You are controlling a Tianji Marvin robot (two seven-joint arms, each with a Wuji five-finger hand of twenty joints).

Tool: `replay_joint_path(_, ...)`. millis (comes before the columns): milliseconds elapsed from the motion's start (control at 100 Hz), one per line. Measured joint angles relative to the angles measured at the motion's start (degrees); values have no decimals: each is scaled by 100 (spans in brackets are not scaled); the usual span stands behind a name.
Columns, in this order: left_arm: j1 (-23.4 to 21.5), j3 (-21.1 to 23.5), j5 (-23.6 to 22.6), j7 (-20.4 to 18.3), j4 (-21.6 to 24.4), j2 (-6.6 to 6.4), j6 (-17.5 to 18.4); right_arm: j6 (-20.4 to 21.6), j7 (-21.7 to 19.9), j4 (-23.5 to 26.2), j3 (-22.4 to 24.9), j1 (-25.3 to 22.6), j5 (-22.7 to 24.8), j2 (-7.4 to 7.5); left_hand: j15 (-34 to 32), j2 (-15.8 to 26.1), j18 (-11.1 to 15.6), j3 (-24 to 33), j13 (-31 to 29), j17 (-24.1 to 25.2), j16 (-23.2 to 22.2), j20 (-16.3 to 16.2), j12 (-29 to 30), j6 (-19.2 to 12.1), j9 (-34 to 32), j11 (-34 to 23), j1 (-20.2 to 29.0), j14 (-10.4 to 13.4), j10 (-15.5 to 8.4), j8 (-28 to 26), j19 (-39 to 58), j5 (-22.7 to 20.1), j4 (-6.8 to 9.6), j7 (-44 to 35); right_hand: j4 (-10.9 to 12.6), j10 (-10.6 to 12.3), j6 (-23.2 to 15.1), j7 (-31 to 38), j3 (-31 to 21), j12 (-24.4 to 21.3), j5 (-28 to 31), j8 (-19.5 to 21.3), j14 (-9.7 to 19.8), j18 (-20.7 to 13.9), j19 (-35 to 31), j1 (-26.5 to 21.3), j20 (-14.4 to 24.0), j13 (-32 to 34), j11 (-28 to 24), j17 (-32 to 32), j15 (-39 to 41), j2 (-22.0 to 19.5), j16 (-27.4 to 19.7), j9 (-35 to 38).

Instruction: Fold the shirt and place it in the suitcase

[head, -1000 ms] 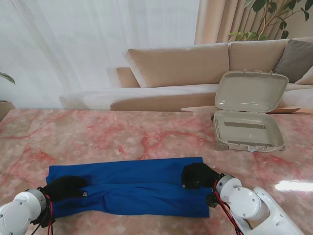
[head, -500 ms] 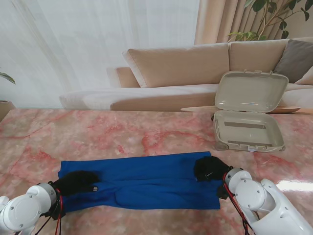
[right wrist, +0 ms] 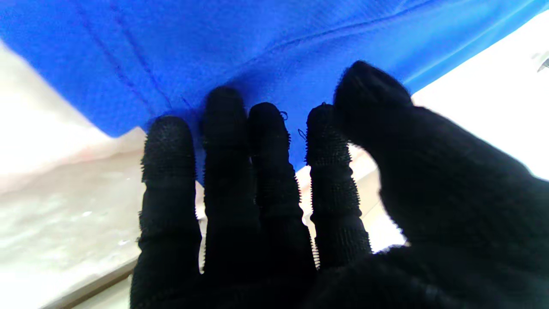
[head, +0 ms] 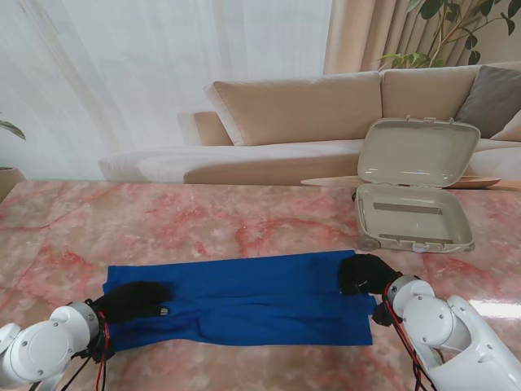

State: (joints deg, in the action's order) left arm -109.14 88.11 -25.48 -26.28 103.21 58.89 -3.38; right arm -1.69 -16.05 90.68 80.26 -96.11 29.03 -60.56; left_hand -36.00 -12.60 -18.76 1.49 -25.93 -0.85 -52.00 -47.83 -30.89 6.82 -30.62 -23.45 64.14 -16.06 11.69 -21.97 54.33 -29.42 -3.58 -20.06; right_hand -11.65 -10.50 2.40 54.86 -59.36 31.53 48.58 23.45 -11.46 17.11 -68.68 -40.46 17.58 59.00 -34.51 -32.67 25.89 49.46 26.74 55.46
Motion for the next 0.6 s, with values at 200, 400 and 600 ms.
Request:
replay_joint_path(200, -181, 162, 171, 158, 174, 57, 22, -123, 183, 550, 278, -335, 28, -36, 685, 62, -1, 0, 170, 48, 400, 123, 10, 8, 17, 4, -70, -129, 60, 7, -164, 0, 2, 2, 0, -65, -3, -265, 79, -1, 5, 47, -282, 94, 0, 320, 69, -150, 99, 147, -261, -65, -17, -4)
replay_joint_path(400, -371, 397, 171, 292, 519, 112, 61, -251, 282, 918, 474, -566, 525, -60, 685, 67, -1, -117, 167, 49, 430, 126, 11, 10, 17, 9, -73, -130, 60, 8, -165, -1, 2, 47, 401, -71, 100, -1746, 388, -1, 283, 1156, -280, 166, -29, 1285, 667, -148, 181, 142, 57, -584, 95, -203)
replay_joint_path(600, -548, 606, -13, 501, 674, 148, -10, -767, 231, 1093, 552, -675, 811, -45, 685, 125, -2, -117, 166, 51, 435, 127, 14, 11, 17, 56, -197, -130, 62, 10, -166, -1, 2, 47, 413, -257, 396, -2377, 1330, -2, 80, 1477, -280, 190, -320, 1751, 1014, -142, 329, 95, 628, -1172, 383, -717)
